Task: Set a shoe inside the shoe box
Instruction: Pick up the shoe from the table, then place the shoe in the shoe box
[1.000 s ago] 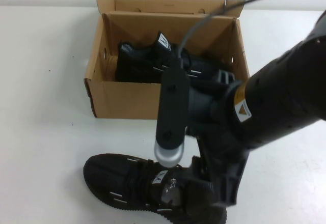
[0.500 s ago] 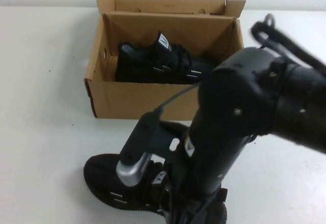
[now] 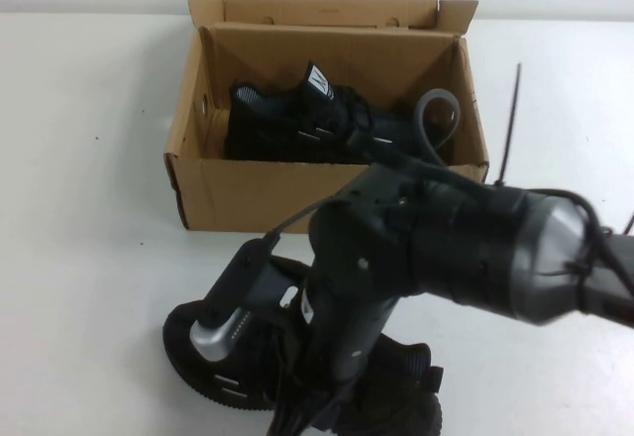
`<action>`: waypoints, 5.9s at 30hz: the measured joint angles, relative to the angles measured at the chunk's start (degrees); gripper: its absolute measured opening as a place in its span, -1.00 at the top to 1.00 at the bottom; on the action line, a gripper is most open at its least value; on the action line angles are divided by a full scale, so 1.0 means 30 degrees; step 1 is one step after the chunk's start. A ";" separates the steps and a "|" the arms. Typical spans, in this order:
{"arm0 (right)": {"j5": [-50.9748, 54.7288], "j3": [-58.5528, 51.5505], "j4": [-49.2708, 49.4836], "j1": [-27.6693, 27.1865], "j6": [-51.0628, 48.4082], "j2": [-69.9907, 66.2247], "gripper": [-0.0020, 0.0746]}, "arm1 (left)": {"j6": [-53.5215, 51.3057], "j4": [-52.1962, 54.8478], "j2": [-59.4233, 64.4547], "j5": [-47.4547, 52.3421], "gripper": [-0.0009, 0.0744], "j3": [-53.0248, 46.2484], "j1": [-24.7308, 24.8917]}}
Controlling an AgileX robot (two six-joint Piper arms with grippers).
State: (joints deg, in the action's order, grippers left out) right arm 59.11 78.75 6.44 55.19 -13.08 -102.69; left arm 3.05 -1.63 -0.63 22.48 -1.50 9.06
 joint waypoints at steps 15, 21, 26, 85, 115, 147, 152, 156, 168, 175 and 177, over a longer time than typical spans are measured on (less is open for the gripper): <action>-0.1287 0.0030 -0.0040 0.0033 0.0279 -0.1351 0.86 | 0.0000 0.0000 0.0000 0.0000 0.99 0.0000 0.0000; -0.0092 0.0178 -0.2148 0.0033 0.0279 0.1480 0.89 | 0.0000 0.0000 0.0000 0.0000 0.99 0.0000 0.0000; 0.2026 0.2006 -0.4612 -0.0065 0.0279 0.3382 0.89 | 0.0000 0.0000 0.0000 0.0000 0.99 0.0000 0.0000; 0.0652 1.3146 0.0280 -0.7611 -0.9281 -0.7183 0.90 | 0.0000 0.0000 0.0000 0.0000 0.99 0.0000 0.0000; 0.3026 1.4308 0.1807 -0.7832 -1.1845 -0.8154 0.87 | 0.0000 0.0000 0.0000 0.0000 0.99 0.0000 0.0000; 0.3018 1.4347 0.1417 -0.7954 -0.9908 -0.4753 0.85 | 0.0000 0.0000 0.0000 0.0000 0.99 0.0000 0.0000; 0.3369 1.4335 0.1485 -0.7954 -0.8062 -0.4601 0.97 | 0.0000 0.0000 0.0000 0.0000 0.99 0.0000 0.0000; 0.3827 1.4205 0.1778 -0.7954 -0.6535 -0.3557 0.99 | 0.0000 0.0000 0.0000 0.0000 0.99 0.0000 0.0000; -0.7237 0.0986 0.2771 -0.7954 -0.4872 0.6796 0.99 | 0.0000 0.0000 0.0000 0.0000 0.99 0.0000 0.0000; -1.2729 -0.7014 0.3903 -0.7954 -0.4872 1.4237 0.99 | 0.0000 0.0000 0.0000 0.0000 0.99 0.0000 0.0000; -1.2948 -0.8151 0.3932 -0.7985 -0.4872 1.5616 0.99 | 0.0000 0.0000 0.0000 0.0000 0.99 0.0000 0.0000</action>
State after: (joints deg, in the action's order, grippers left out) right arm 20.27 54.30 18.24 31.23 -27.70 -55.84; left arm 3.05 -1.63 -0.63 22.48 -1.50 9.06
